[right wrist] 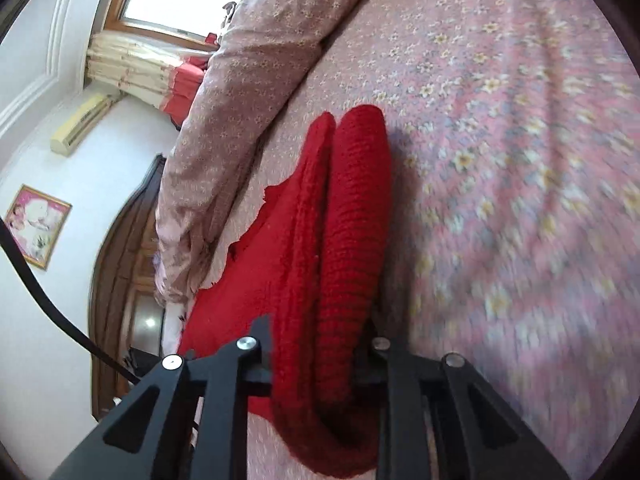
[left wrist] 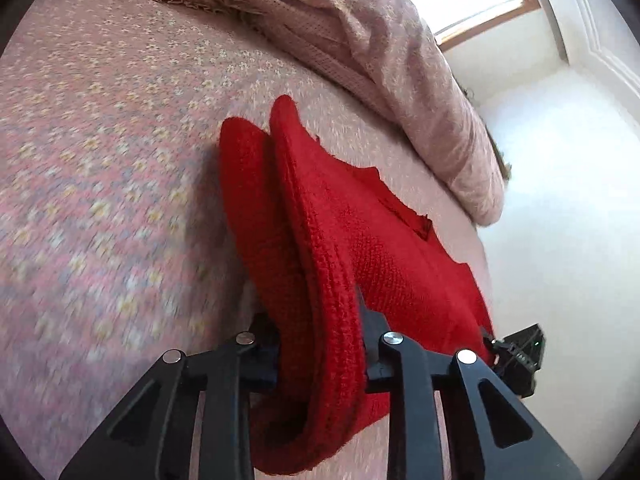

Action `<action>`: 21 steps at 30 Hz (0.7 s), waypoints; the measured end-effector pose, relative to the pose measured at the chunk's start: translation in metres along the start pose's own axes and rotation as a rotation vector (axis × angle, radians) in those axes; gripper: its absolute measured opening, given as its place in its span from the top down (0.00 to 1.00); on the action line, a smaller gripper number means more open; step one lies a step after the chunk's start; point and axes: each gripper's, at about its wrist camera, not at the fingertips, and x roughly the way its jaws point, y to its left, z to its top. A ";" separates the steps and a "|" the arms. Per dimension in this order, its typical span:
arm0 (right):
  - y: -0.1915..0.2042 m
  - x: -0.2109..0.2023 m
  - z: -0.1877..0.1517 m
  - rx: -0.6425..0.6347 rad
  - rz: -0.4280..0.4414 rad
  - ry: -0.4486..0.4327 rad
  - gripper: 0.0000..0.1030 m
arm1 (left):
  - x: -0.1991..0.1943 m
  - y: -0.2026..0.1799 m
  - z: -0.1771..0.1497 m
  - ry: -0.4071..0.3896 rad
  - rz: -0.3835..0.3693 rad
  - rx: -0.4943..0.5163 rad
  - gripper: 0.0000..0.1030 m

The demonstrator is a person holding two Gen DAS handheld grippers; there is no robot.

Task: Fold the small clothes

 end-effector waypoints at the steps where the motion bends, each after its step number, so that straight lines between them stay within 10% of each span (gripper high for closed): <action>1: 0.001 -0.006 -0.008 0.000 -0.005 0.004 0.79 | -0.006 0.001 -0.006 0.005 0.004 -0.001 0.82; 14: -0.014 -0.089 -0.144 0.099 0.036 0.011 0.78 | -0.071 0.008 -0.098 0.033 0.106 0.056 0.80; 21: -0.010 -0.087 -0.152 0.069 -0.043 0.004 0.76 | -0.084 0.023 -0.106 0.011 0.179 0.020 0.70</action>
